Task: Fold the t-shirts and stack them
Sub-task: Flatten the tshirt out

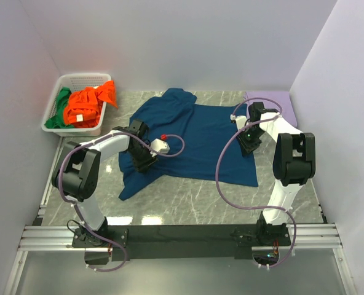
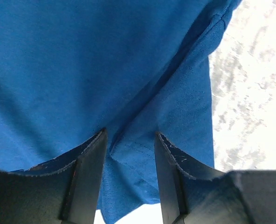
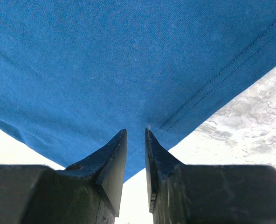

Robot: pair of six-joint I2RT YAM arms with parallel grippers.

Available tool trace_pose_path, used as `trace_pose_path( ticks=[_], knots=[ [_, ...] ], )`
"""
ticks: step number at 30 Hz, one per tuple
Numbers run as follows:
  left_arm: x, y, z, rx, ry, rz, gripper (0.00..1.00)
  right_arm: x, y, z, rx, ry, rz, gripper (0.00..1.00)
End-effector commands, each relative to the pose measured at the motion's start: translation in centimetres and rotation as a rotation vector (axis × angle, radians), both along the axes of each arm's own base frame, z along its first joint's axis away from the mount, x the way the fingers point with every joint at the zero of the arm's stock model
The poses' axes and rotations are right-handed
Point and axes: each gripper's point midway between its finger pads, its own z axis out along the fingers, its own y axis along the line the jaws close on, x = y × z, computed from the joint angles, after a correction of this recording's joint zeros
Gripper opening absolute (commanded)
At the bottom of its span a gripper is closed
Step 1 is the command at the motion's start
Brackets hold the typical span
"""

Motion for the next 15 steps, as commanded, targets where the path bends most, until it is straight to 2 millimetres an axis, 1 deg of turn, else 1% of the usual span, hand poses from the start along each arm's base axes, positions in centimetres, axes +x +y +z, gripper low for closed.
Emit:
trace_pose_path(
  ticks=[1, 3, 5, 6, 7, 8, 11, 12, 13, 15],
  knots=[
    [1.9, -0.4, 0.5, -0.013, -0.073, -0.023, 0.51, -0.4, -0.1, -0.2, 0.0, 0.013, 0.009, 0.29],
    [1.9, -0.3, 0.5, -0.013, -0.077, -0.029, 0.5, -0.4, -0.1, -0.2, -0.003, 0.015, 0.011, 0.29],
    [1.6, -0.4, 0.6, -0.017, -0.063, -0.031, 0.45, -0.5, -0.1, -0.3, -0.003, 0.017, 0.012, 0.29],
    [1.4, -0.4, 0.7, -0.019, -0.055, -0.031, 0.39, -0.5, -0.2, -0.3, -0.003, 0.017, 0.011, 0.29],
    [1.2, -0.4, 0.8, -0.02, -0.048, -0.033, 0.35, -0.4, -0.2, -0.3, -0.003, 0.016, 0.01, 0.29],
    [1.0, -0.5, 1.0, -0.026, -0.044, -0.03, 0.25, -0.4, -0.1, -0.3, -0.001, 0.016, 0.011, 0.29],
    [0.6, -0.7, 2.3, -0.041, -0.054, -0.031, 0.15, -0.4, -0.1, -0.4, 0.002, 0.018, 0.01, 0.29],
    [0.5, -0.8, 2.7, -0.05, -0.055, -0.031, 0.1, -0.4, -0.1, -0.4, 0.002, 0.018, 0.011, 0.29],
    [0.5, -1.0, 3.6, -0.059, -0.073, -0.034, 0.09, -0.4, -0.1, -0.4, 0.002, 0.017, 0.01, 0.29],
    [-0.2, -1.2, 4.2, -0.062, -0.064, -0.043, 0.04, -0.3, -0.1, -0.4, 0.003, 0.018, 0.01, 0.29]
  ],
)
